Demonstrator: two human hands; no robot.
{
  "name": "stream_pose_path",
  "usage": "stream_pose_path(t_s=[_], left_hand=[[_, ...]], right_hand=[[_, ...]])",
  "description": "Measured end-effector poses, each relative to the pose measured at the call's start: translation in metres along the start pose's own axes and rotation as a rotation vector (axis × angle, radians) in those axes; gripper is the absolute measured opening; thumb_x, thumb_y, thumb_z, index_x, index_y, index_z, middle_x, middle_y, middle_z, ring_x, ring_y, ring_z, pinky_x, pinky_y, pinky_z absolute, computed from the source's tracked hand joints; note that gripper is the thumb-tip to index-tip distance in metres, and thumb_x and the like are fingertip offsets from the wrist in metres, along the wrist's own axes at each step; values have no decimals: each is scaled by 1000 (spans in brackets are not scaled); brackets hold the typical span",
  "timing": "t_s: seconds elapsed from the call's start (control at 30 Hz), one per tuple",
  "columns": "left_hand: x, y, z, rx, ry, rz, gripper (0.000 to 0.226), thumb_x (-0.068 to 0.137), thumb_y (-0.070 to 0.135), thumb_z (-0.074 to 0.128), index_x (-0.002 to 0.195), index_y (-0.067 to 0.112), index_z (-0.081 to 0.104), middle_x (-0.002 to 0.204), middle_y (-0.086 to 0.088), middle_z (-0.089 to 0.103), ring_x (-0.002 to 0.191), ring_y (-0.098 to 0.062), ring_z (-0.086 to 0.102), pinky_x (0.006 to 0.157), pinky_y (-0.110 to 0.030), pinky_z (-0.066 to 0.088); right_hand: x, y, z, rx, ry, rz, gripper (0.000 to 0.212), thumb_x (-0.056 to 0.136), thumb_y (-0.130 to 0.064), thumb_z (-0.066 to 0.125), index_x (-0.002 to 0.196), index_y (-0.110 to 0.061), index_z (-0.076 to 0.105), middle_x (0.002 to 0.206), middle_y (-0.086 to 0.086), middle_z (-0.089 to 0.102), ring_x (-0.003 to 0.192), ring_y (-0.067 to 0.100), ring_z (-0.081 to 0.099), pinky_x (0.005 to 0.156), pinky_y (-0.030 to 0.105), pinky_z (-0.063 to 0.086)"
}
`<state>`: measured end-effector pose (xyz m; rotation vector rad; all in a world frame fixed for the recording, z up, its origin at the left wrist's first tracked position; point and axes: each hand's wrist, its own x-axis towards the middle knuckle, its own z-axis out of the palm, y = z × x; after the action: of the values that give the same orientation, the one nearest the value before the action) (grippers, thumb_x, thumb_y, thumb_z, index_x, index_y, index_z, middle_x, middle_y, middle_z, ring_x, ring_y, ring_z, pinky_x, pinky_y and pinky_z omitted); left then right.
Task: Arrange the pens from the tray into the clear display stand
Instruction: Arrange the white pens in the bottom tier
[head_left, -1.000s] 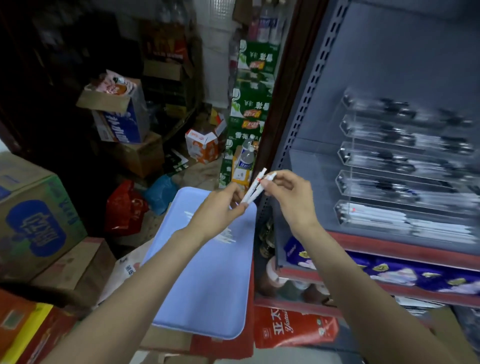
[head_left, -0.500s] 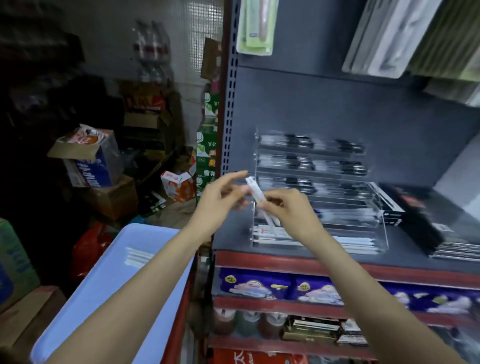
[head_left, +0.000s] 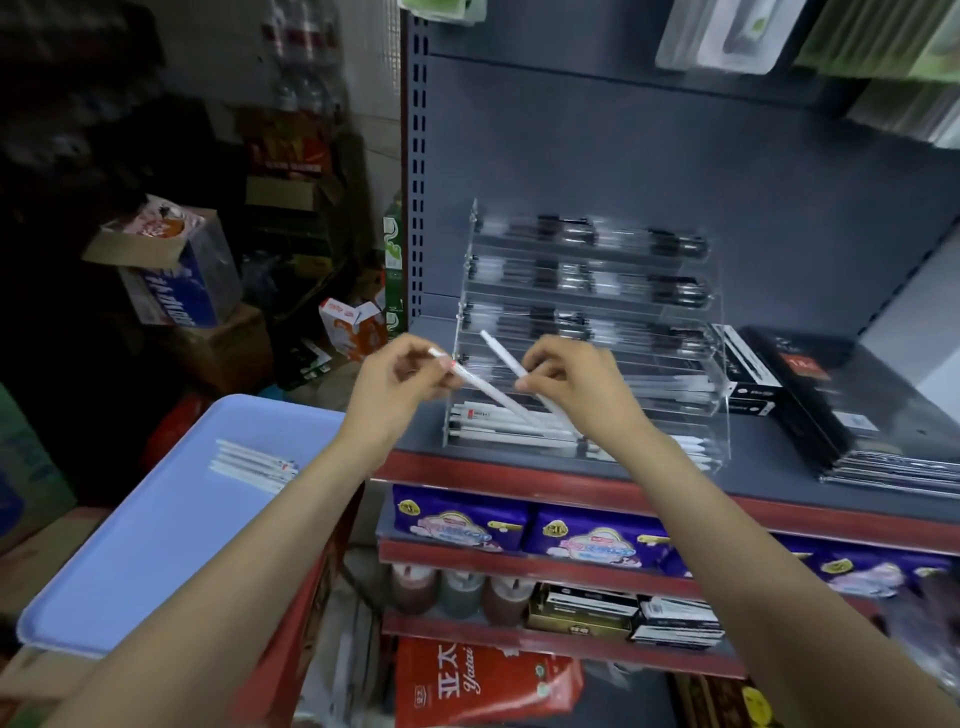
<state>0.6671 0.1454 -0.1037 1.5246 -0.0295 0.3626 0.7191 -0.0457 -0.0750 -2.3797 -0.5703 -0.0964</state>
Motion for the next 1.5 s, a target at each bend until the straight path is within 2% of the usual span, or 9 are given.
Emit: stream_pose_path(t_s=[0.1, 0.23, 0.43, 0.77, 0.97, 1.17, 1.27, 1.4, 1.5], left_hand=[[3, -6, -17, -121, 176, -60, 13, 91, 3, 54, 81, 10, 59, 68, 2, 69, 68, -9, 68, 71, -21, 57], [2, -8, -24, -207, 207, -102, 11, 92, 2, 52, 84, 6, 58, 80, -10, 65, 68, -8, 68, 70, -17, 56], [0, -12, -22, -264, 192, -127, 10, 92, 1, 52, 85, 6, 58, 80, -9, 66, 72, -10, 69, 77, -21, 57], [-1, -16, -18, -297, 184, -157, 11, 92, 2, 51, 85, 6, 58, 81, -10, 65, 72, -9, 69, 72, -17, 56], [-1, -21, -8, -277, 168, -189, 9, 92, 3, 52, 85, 5, 58, 82, -13, 65, 71, -9, 69, 74, -19, 57], [-3, -23, 20, -267, 57, -236, 9, 92, 3, 53, 83, 5, 57, 84, -15, 65, 75, -14, 70, 76, -22, 57], [-1, -28, 21, -16, 24, -170, 6, 90, 3, 57, 87, 8, 58, 85, -12, 67, 76, -14, 70, 76, -23, 57], [-2, -28, 15, 577, -54, 46, 5, 87, 11, 63, 91, 11, 66, 86, -2, 67, 75, -7, 62, 67, -6, 46], [-2, -31, 16, 940, -101, 231, 9, 89, 18, 62, 96, 16, 68, 94, 1, 65, 89, -14, 51, 77, -21, 44]], right_hand=[[2, 18, 2, -117, 31, 38, 6, 81, -22, 71, 86, -18, 72, 83, -1, 68, 80, 13, 62, 82, 36, 52], [0, 25, 21, -155, -68, 21, 16, 81, -18, 71, 94, -9, 74, 83, -2, 60, 76, 8, 54, 65, 7, 39], [-1, 23, 45, -145, -84, 36, 8, 79, -17, 73, 87, -18, 74, 85, -4, 68, 77, 8, 60, 79, 30, 53], [-7, 28, 41, -84, -98, -7, 21, 84, -3, 66, 103, -9, 72, 101, 4, 68, 86, 11, 61, 71, -2, 39], [-21, 35, 17, 203, 74, 94, 38, 78, -13, 74, 115, -17, 64, 97, -3, 66, 84, 5, 59, 80, 14, 48], [-27, 36, 5, 260, 82, 51, 13, 84, -13, 67, 95, -18, 72, 85, -10, 66, 74, 1, 61, 75, 31, 52], [-30, 42, 5, 195, 111, 87, 12, 84, -13, 68, 94, -13, 74, 86, 1, 70, 77, 19, 64, 79, 33, 53], [-33, 50, 11, 111, 131, 95, 12, 83, -14, 69, 93, -13, 75, 91, 4, 72, 80, 13, 62, 75, 11, 48], [-34, 55, 16, 10, 103, 105, 13, 82, -15, 70, 93, -13, 75, 95, 7, 68, 78, 11, 57, 72, 7, 44]])
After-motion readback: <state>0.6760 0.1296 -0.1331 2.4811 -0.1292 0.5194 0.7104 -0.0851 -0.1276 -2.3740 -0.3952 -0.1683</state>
